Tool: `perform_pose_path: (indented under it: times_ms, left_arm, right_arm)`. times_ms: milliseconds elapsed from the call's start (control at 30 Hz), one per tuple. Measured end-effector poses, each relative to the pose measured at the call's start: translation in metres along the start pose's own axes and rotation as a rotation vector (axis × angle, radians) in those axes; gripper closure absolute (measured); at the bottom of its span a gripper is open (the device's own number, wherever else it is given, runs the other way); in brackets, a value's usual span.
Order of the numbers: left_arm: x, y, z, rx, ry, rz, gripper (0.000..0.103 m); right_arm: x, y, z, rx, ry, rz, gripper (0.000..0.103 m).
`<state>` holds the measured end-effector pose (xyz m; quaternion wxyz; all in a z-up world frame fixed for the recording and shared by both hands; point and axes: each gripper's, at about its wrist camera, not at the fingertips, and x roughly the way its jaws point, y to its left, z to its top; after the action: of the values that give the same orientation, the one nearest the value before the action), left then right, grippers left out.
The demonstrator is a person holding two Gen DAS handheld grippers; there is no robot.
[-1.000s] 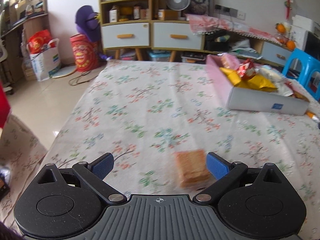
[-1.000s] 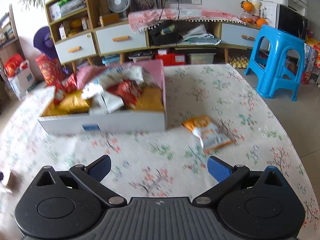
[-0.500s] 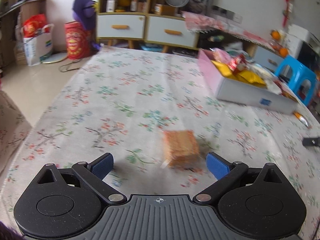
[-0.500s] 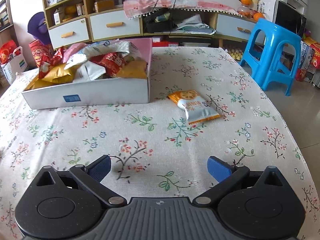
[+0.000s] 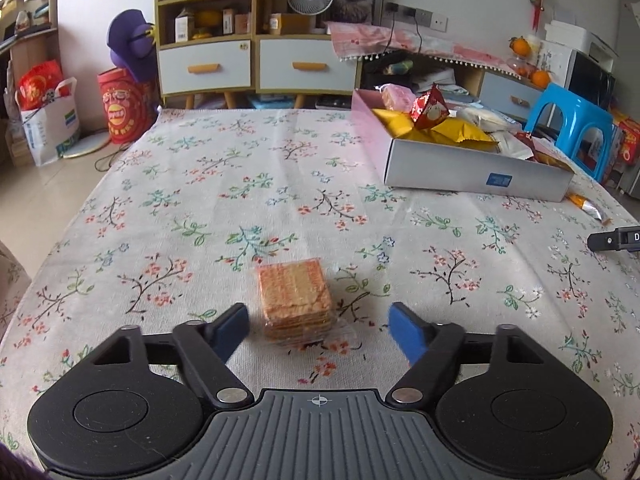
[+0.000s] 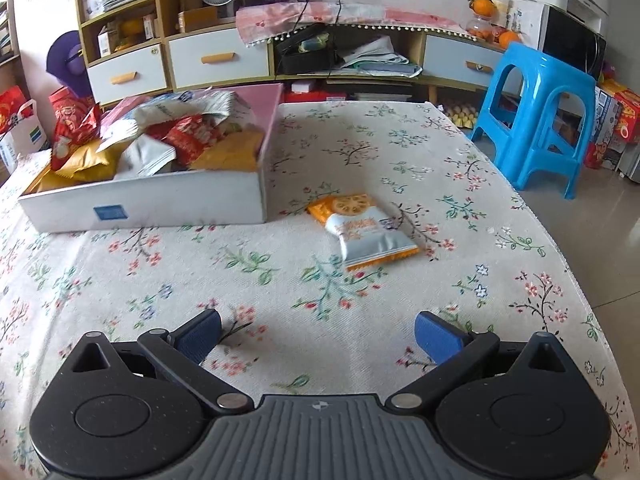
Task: Organize snacks
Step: 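Move both tools back toward the wafer cake and orange biscuit packet, then grasp the square wafer cake with the left tool while the right tool grasps the orange biscuit packet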
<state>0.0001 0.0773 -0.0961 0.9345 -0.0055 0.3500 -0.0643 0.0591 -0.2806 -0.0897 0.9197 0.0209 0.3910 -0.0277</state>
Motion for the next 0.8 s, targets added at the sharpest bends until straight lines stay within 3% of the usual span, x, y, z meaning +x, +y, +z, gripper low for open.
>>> perform_pose_path:
  times_ms: [200, 300, 800]
  left_arm:
    - [0.002, 0.000, 0.004, -0.016, -0.016, -0.001, 0.062]
    - [0.005, 0.000, 0.008, -0.024, -0.018, -0.012, 0.068]
    - [0.023, -0.033, 0.023, 0.004, -0.006, -0.071, 0.069]
  right_arm:
    - [0.006, -0.007, 0.003, -0.023, -0.034, 0.006, 0.010]
    - [0.009, -0.010, 0.006, -0.024, -0.043, 0.005, 0.010]
    - [0.033, -0.028, 0.029, -0.008, -0.062, -0.030, 0.014]
